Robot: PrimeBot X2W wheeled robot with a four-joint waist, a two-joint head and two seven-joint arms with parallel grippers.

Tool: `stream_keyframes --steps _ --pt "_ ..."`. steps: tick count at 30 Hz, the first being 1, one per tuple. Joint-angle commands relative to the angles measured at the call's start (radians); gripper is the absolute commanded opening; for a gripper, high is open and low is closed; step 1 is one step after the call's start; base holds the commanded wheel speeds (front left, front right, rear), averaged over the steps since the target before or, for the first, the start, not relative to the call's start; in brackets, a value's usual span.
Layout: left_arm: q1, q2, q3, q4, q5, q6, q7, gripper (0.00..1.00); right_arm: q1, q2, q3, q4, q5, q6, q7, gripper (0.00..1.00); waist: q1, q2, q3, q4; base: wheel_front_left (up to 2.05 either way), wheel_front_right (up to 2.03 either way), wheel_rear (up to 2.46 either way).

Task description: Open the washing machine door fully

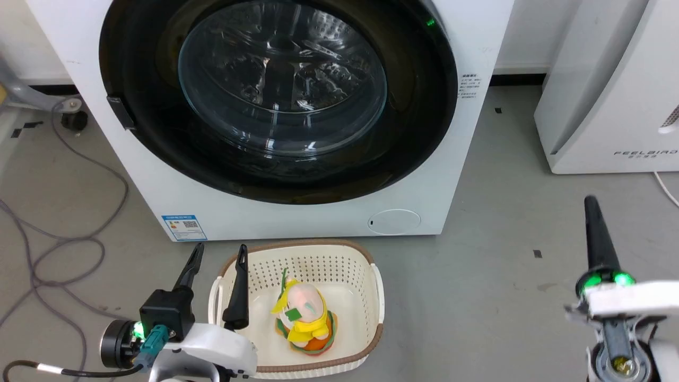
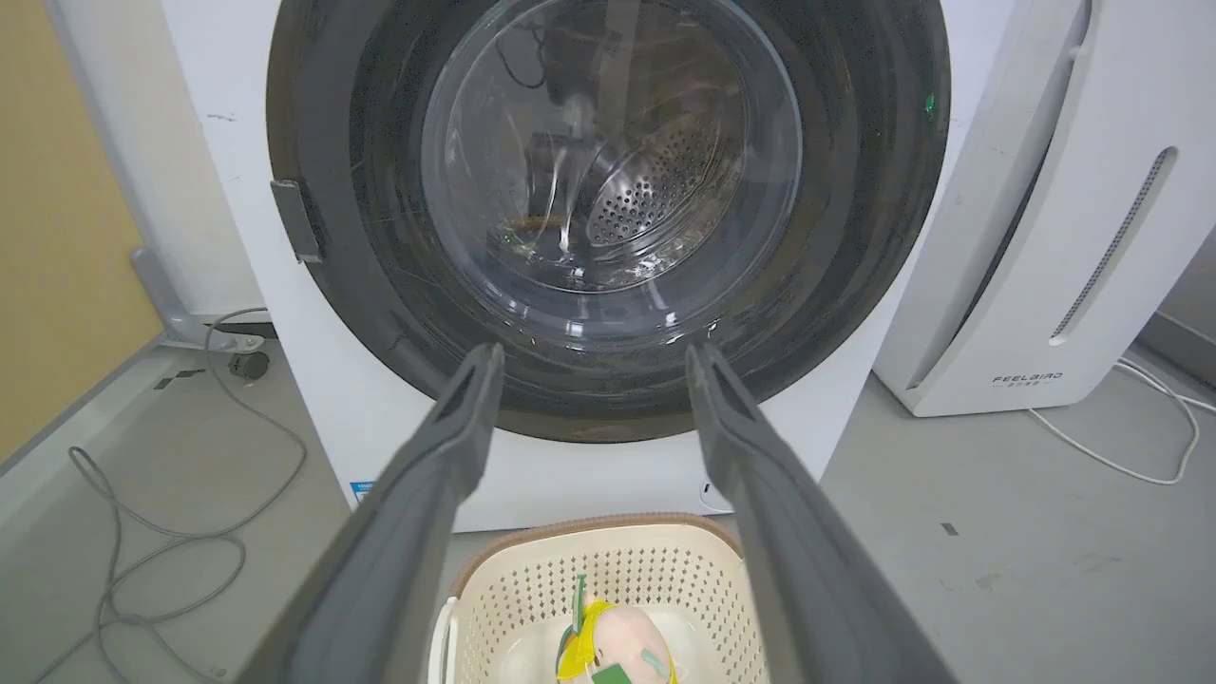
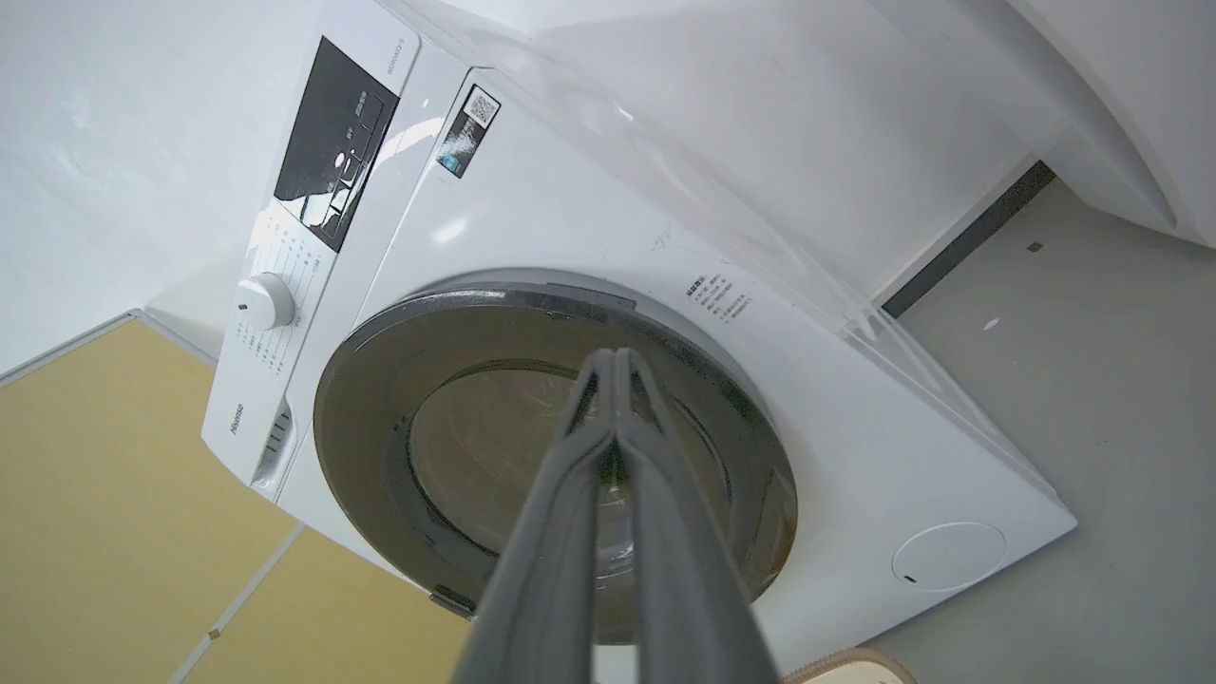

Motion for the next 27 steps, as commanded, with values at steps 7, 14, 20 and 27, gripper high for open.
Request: stream_keyframes --steps 7,14,20,27 --pt "-0.033 0.001 -0.002 0.001 -0.014 -0.008 -0.021 1.00 -0.140 -0.052 0.009 0.108 0.187 0.001 0.016 0.00 0.0000 0.0000 0.024 -0.005 0.00 0.00 0.00" --pt "-0.057 0.001 -0.005 -0.004 -0.021 -0.017 -0.036 1.00 -0.297 -0.119 0.056 0.233 0.365 0.001 0.046 0.00 0.0000 0.0000 0.059 -0.002 0.00 0.00 0.00" --pt "-0.077 0.001 -0.005 -0.010 -0.025 -0.027 -0.048 1.00 -0.437 -0.184 0.123 0.327 0.496 0.001 0.068 0.00 0.0000 0.0000 0.091 0.005 0.00 0.00 0.00" --pt "-0.098 0.001 -0.007 -0.016 -0.029 -0.038 -0.063 1.00 -0.607 -0.260 0.241 0.427 0.628 0.001 0.091 0.00 0.0000 0.0000 0.128 0.014 0.00 0.00 0.00"
